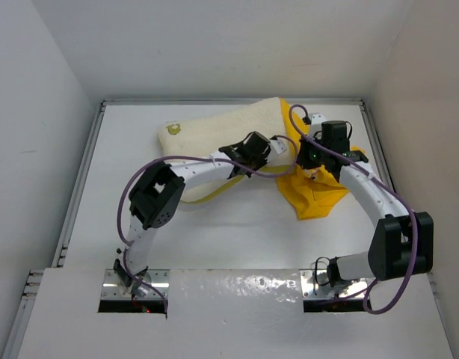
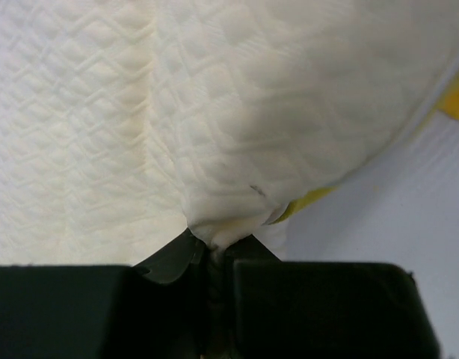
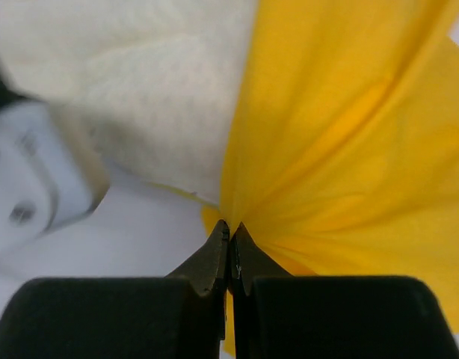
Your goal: Put the pillow into the pillowcase
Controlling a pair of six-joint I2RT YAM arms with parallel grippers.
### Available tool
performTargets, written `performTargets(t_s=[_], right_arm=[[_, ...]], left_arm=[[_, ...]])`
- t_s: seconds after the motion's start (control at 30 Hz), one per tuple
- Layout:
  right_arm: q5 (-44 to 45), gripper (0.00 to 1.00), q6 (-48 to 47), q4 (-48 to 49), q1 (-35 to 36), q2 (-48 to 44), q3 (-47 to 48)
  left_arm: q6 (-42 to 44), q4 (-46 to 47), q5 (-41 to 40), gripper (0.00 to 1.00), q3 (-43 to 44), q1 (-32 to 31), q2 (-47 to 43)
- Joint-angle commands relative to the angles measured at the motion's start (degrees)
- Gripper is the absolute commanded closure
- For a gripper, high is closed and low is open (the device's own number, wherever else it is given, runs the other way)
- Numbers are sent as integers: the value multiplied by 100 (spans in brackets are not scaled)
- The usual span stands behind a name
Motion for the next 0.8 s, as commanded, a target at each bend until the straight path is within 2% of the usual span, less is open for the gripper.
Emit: performTargets(t_s=[0.0, 0.1, 0.17, 0.23, 0.3, 0.4, 0.43, 0.47, 0.53, 0.67, 0.77], right_arm=[[-1682, 100, -46, -313, 115, -194, 259], [-2394, 100, 191, -94, 115, -238, 128], [-2850, 100, 612, 440, 115, -159, 22], [-3142, 100, 1199, 993, 150, -37, -66], [-3240, 100, 1413, 1119, 220, 148, -5], [-2434, 100, 1677, 1189, 264, 114, -109], [-1970, 100, 1773, 1103, 256, 70, -163], [-1017, 100, 1835, 980, 247, 35, -207], [-473, 100, 1879, 664, 220, 35, -190], [-550, 100, 1827, 566, 220, 140, -128], [-717, 100, 2029, 819, 220, 210, -93]], left_arm=[[-581, 6, 255, 100, 753, 310, -30], [-686, -127, 439, 100, 912, 302, -56], [-809, -223, 632, 100, 956, 310, -74], [-924, -250, 869, 100, 982, 310, -83], [-1012, -302, 941, 100, 1052, 310, -100], [-1135, -487, 1255, 100, 1289, 476, -144], [-1188, -548, 1318, 100, 1446, 556, -162], [-1301, -662, 1589, 100, 1526, 704, -179], [-1372, -768, 1713, 100, 1737, 845, -206], [-1180, -1031, 1775, 100, 1992, 882, -250], [-1022, -1199, 2153, 100, 2186, 856, -250]])
